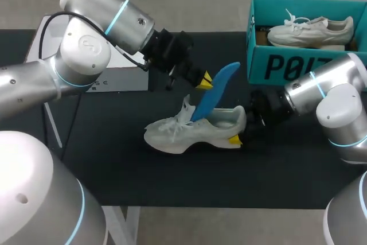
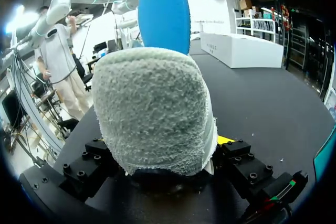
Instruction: Take the shoe out of the shoebox, open the shoe tongue, remove and reinsert the insole, then place the shoe into the shoebox
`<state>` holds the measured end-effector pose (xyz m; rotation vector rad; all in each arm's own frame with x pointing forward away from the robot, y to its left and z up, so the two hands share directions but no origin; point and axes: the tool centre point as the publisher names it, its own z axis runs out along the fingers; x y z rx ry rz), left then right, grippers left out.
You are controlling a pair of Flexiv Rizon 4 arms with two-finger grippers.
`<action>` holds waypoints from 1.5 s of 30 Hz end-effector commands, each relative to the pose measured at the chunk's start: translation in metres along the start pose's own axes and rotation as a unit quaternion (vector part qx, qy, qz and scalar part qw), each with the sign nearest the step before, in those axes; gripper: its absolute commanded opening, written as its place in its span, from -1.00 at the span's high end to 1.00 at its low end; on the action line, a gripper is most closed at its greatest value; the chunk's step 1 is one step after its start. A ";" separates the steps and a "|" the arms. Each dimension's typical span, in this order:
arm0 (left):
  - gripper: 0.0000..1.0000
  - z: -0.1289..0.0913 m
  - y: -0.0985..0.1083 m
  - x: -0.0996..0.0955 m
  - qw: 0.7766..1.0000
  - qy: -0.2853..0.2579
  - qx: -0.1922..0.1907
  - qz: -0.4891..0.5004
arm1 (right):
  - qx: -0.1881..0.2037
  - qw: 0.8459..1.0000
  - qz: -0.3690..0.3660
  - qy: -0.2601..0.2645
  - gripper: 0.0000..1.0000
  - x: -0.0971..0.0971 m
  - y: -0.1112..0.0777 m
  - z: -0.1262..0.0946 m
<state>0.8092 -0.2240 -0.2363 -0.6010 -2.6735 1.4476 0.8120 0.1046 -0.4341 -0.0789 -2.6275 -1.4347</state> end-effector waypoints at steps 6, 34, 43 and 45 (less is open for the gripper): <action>1.00 0.001 0.001 0.000 1.000 -0.001 0.001 0.000 | 0.001 1.000 0.001 0.000 1.00 -0.001 -0.005 0.006; 1.00 -0.047 -0.128 0.095 0.941 0.093 0.276 -0.170 | 0.001 1.000 0.001 0.000 1.00 -0.001 -0.005 0.006; 1.00 -0.059 -0.187 0.129 0.915 0.145 0.329 -0.185 | 0.001 1.000 0.001 0.000 1.00 -0.001 -0.005 0.006; 1.00 -0.058 -0.198 0.136 0.912 0.159 0.327 -0.192 | 0.001 1.000 0.001 0.000 1.00 -0.001 -0.005 0.006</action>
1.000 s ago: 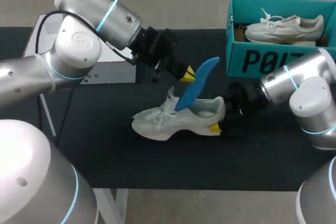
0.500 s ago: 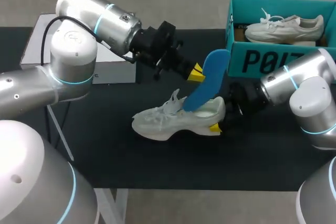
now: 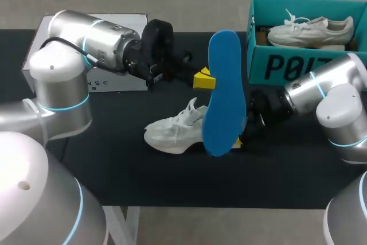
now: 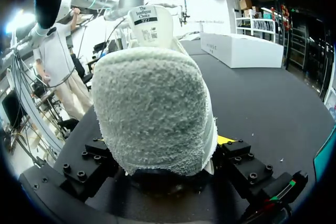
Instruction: Take the shoe out of the shoebox, open the shoe tongue, remove and reinsert the insole, then place the shoe into the shoebox
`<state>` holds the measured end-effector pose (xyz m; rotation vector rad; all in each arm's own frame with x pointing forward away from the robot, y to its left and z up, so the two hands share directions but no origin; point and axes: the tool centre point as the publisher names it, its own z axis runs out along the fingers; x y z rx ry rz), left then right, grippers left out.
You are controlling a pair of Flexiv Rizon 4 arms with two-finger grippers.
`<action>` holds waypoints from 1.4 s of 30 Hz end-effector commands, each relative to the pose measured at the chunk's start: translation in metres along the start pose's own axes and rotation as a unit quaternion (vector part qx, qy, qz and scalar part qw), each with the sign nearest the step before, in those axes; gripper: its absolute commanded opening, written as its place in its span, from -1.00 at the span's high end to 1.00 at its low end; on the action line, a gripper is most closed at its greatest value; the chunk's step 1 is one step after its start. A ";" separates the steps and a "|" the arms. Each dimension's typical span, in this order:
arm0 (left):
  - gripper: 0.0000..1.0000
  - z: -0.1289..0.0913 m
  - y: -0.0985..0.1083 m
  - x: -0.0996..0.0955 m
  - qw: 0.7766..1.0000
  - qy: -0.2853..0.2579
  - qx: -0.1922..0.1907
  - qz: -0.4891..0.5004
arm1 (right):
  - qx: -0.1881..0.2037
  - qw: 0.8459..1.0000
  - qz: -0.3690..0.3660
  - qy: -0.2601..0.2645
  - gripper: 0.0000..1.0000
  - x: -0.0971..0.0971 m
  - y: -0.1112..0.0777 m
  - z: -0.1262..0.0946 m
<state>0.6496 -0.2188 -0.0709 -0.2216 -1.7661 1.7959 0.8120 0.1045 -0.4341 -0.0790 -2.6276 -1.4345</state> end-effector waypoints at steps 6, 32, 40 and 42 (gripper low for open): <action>1.00 0.050 -0.010 0.037 0.998 0.050 0.014 -0.047 | 0.001 1.000 0.001 0.000 1.00 -0.001 -0.005 0.006; 1.00 0.064 0.000 0.125 0.997 -0.020 0.047 -0.051 | 0.001 1.000 0.001 0.000 1.00 -0.001 -0.005 0.006; 1.00 0.051 -0.002 0.115 0.998 -0.025 0.053 -0.022 | 0.001 1.000 0.001 0.000 1.00 -0.001 -0.005 0.006; 1.00 0.051 -0.002 0.115 0.998 -0.025 0.053 -0.022 | 0.001 1.000 0.001 0.000 1.00 -0.001 -0.005 0.006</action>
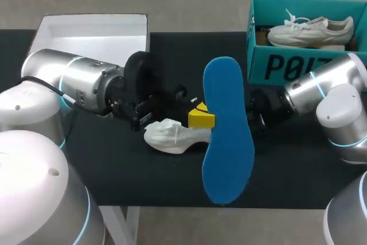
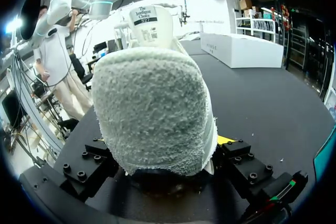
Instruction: Take the shoe out of the shoebox, open the shoe tongue, remove and reinsert the insole, then place the shoe into the shoebox
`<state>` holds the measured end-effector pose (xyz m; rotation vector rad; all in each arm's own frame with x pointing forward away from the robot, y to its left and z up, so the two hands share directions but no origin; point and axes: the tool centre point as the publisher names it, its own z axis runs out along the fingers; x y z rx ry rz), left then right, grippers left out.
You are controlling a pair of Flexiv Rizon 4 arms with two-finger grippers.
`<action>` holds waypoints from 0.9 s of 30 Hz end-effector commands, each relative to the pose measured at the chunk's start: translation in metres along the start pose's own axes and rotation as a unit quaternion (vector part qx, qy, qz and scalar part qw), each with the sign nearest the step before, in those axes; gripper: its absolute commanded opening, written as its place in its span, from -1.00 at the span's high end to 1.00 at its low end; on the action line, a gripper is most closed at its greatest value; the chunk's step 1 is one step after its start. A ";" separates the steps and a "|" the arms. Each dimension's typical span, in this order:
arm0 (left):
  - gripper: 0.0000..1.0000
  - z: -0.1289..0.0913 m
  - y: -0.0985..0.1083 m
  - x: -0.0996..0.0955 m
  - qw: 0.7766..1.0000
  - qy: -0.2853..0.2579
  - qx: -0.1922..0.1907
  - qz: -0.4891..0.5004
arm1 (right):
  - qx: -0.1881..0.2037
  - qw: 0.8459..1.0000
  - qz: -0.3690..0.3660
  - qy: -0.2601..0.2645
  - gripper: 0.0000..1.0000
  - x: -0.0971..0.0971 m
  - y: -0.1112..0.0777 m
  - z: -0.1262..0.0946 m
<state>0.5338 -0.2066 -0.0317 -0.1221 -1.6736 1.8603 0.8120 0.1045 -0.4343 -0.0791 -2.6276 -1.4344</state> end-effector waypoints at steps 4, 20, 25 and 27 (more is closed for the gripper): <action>1.00 -0.002 0.000 0.005 1.000 -0.014 0.002 0.000 | 0.001 1.000 0.001 0.000 1.00 -0.001 -0.005 0.006; 1.00 -0.002 0.000 0.005 1.000 -0.014 0.002 0.000 | 0.001 1.000 0.001 0.000 0.54 -0.001 -0.005 0.006; 1.00 -0.002 0.000 0.005 1.000 -0.014 0.002 0.000 | 0.001 1.000 0.001 0.000 -0.98 -0.001 -0.005 0.006; 1.00 -0.002 0.000 0.005 1.000 -0.014 0.002 0.000 | 0.001 1.000 0.001 0.000 -1.00 -0.001 -0.005 0.006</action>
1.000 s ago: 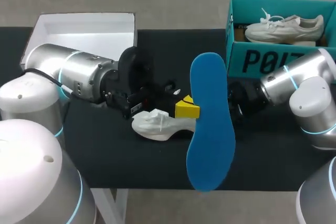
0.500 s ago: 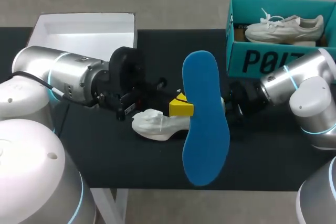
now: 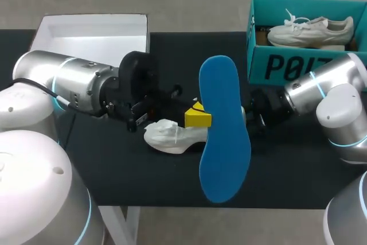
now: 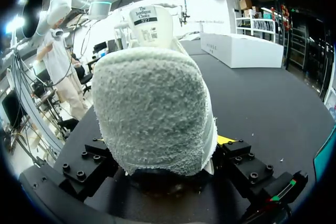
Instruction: Take the shoe out of the shoebox, open the shoe tongue, remove and reinsert the insole, then place the shoe into the shoebox
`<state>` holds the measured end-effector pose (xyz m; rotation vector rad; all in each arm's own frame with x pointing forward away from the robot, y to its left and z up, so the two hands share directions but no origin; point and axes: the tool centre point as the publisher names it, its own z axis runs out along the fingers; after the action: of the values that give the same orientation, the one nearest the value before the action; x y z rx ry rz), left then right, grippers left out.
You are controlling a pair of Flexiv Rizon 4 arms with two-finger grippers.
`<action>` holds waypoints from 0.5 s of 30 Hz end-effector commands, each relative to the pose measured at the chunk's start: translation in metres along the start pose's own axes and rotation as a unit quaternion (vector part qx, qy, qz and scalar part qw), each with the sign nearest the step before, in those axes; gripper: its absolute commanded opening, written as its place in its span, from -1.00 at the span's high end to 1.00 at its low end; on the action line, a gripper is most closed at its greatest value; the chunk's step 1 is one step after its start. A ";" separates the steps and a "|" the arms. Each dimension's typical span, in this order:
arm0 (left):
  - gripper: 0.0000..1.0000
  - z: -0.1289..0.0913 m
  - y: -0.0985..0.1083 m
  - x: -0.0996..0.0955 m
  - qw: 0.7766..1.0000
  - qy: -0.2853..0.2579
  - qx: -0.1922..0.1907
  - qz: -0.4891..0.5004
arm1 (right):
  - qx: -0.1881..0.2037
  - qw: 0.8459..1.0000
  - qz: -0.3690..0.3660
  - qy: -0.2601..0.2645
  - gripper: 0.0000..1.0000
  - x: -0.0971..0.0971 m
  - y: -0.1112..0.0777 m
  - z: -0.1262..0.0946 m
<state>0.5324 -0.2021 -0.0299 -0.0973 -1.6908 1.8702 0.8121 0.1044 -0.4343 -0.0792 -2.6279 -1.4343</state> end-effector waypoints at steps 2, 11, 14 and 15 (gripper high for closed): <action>1.00 0.001 0.001 0.001 1.000 -0.001 0.001 0.000 | 0.001 1.000 0.001 0.000 -1.00 -0.001 -0.005 0.006; 1.00 0.001 0.001 0.001 1.000 -0.001 0.001 0.000 | 0.033 0.999 -0.001 -0.028 -1.00 -0.004 -0.002 0.001; 1.00 0.001 0.001 0.001 1.000 -0.001 0.001 0.000 | 0.050 0.998 -0.012 -0.044 -1.00 -0.004 -0.001 -0.004; 1.00 0.001 0.001 0.001 1.000 -0.001 0.001 0.000 | 0.054 0.997 -0.013 -0.050 -1.00 -0.005 -0.001 -0.006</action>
<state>0.5323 -0.2020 -0.0298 -0.0970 -1.6912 1.8701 0.8206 0.0998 -0.4355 -0.0904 -2.7550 -1.3524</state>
